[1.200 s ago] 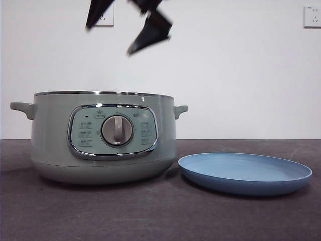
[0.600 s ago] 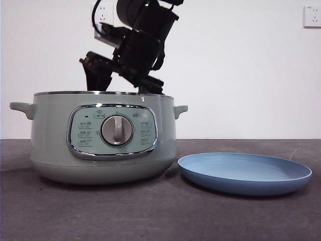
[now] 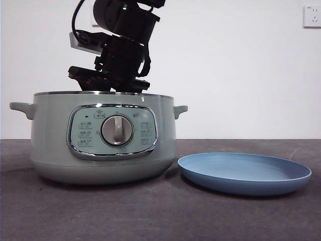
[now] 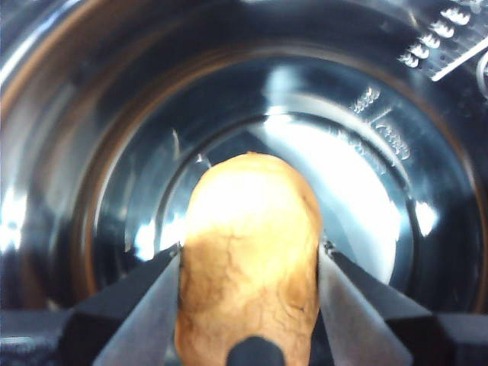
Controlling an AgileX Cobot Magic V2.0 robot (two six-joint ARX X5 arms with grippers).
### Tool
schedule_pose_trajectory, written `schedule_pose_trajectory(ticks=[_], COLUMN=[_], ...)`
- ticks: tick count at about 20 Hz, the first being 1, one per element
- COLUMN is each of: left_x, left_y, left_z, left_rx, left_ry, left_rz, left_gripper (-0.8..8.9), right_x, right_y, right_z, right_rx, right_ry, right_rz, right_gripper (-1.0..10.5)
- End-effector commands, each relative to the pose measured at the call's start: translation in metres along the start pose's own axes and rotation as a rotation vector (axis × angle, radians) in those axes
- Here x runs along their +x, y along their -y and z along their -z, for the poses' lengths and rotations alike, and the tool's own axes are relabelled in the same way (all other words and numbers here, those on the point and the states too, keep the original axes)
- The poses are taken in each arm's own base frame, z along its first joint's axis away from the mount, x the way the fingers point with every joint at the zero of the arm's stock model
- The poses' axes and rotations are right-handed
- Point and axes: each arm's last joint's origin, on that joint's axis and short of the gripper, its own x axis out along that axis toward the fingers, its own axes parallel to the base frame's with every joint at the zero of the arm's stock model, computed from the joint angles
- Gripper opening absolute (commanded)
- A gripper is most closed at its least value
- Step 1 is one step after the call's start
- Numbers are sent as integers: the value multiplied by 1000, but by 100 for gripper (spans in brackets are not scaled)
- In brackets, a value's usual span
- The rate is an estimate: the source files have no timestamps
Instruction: Take the potato out from the steamer,put the potato on the plate,close the lid
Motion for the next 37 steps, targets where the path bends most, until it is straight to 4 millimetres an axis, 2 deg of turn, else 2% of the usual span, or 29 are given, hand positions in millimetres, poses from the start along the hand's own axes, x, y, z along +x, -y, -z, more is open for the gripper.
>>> schedule_pose_trajectory(ticks=[1, 3, 5, 8, 9, 11, 13, 16, 18, 20, 23, 28, 31, 33, 37], left_x=[-3, 3, 12, 26, 31, 43, 57, 79, 92, 102, 109, 109, 109, 109, 109], left_y=[-2, -1, 2, 5, 6, 9, 12, 17, 20, 22, 22, 23, 23, 23, 23], left_z=[-7, -9, -13, -19, -22, -26, -29, -33, -35, -37, -37, -39, -39, -39, -39], left_rx=[-5, -3, 0, 2, 3, 4, 4, 1, -2, -4, -5, -5, -5, -4, -5], left_ry=[62, 53, 52, 59, 63, 60, 41, 12, -6, -21, -34, -14, -13, -8, -3], left_rz=[-13, -1, 65, 148, 180, 247, 308, 399, 445, 457, 460, 483, 485, 486, 505], left_gripper=[-9, -9, -9, -9, -9, -9, -9, -9, -9, -9, -9, -9, -9, -9, -9], right_x=[-15, -57, -111, -187, -207, -235, -255, -264, -259, -242, -201, -121, -81, -60, -31], right_y=[3, 14, 29, 48, 53, 62, 71, 84, 91, 94, 95, 92, 90, 88, 83], right_z=[-5, -11, -11, 11, 21, 33, 44, 54, 59, 63, 77, 115, 134, 146, 164], right_rx=[-6, 14, 87, 238, 291, 385, 427, 500, 522, 548, 563, 580, 600, 599, 603], right_ry=[-47, -66, 0, 75, 80, 131, 167, 177, 153, 91, -68, -307, -314, -301, -258], right_rz=[44, 78, 112, 166, 179, 211, 243, 270, 275, 257, 217, 155, 156, 158, 124], right_gripper=[-11, -11, -11, -11, -11, -11, -11, -11, -11, -11, -11, -11, -11, -11, -11])
